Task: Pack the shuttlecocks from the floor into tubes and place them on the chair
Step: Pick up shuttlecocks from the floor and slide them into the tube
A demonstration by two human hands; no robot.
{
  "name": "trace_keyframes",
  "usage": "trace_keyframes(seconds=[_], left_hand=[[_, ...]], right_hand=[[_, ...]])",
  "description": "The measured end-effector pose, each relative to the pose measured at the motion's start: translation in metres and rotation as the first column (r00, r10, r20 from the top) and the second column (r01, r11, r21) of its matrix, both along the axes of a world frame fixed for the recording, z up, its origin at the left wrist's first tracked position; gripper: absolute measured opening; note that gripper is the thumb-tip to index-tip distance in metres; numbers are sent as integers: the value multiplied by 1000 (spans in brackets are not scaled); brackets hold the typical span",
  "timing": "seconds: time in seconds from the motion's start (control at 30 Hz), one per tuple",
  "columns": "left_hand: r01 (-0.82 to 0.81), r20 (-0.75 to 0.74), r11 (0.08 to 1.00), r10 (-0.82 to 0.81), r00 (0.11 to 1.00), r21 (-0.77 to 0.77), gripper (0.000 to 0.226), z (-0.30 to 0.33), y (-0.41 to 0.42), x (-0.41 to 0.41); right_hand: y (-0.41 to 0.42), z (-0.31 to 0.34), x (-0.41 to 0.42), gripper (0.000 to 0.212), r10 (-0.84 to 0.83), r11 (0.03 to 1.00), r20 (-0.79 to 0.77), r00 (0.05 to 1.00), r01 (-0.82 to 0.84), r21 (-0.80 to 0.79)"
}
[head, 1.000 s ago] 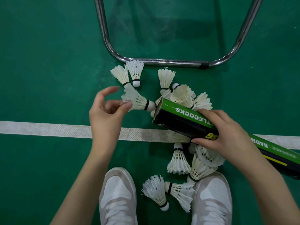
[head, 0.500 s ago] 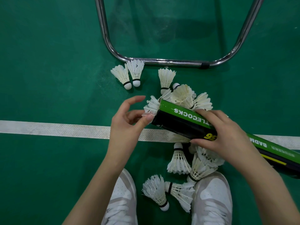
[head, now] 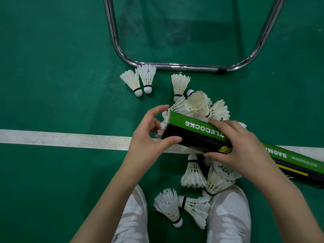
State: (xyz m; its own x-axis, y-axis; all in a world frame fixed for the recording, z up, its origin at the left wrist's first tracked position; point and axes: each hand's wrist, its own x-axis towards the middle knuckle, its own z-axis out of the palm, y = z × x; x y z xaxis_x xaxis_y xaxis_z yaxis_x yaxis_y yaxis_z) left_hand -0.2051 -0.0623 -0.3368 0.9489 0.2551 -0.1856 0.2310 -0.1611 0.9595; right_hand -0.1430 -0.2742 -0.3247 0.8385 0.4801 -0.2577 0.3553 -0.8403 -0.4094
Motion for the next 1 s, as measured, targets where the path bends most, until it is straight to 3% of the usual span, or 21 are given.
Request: trace_keyframes(seconds=[0.17,0.53,0.73,1.0], left_hand=[[30,-21,999,-30,999,-12,70,-1,1,4],[153,-50,963,-168,984,-223,60,-1,1,0],[135,-49,973,-146,988,-185,63,0,-1,-2],[118,-49,993,-119,992,-23,82,-2,-5,1]], right_hand=[[2,0,0,80,3,1000,-11,1000,-3,-15],[6,-2,-1,79,42,998,1,999,-42,-39],[7,0,-2,79,40,999,4,999,-40,-37],[8,-2,-2,79,52,998,3,999,-52,-47]])
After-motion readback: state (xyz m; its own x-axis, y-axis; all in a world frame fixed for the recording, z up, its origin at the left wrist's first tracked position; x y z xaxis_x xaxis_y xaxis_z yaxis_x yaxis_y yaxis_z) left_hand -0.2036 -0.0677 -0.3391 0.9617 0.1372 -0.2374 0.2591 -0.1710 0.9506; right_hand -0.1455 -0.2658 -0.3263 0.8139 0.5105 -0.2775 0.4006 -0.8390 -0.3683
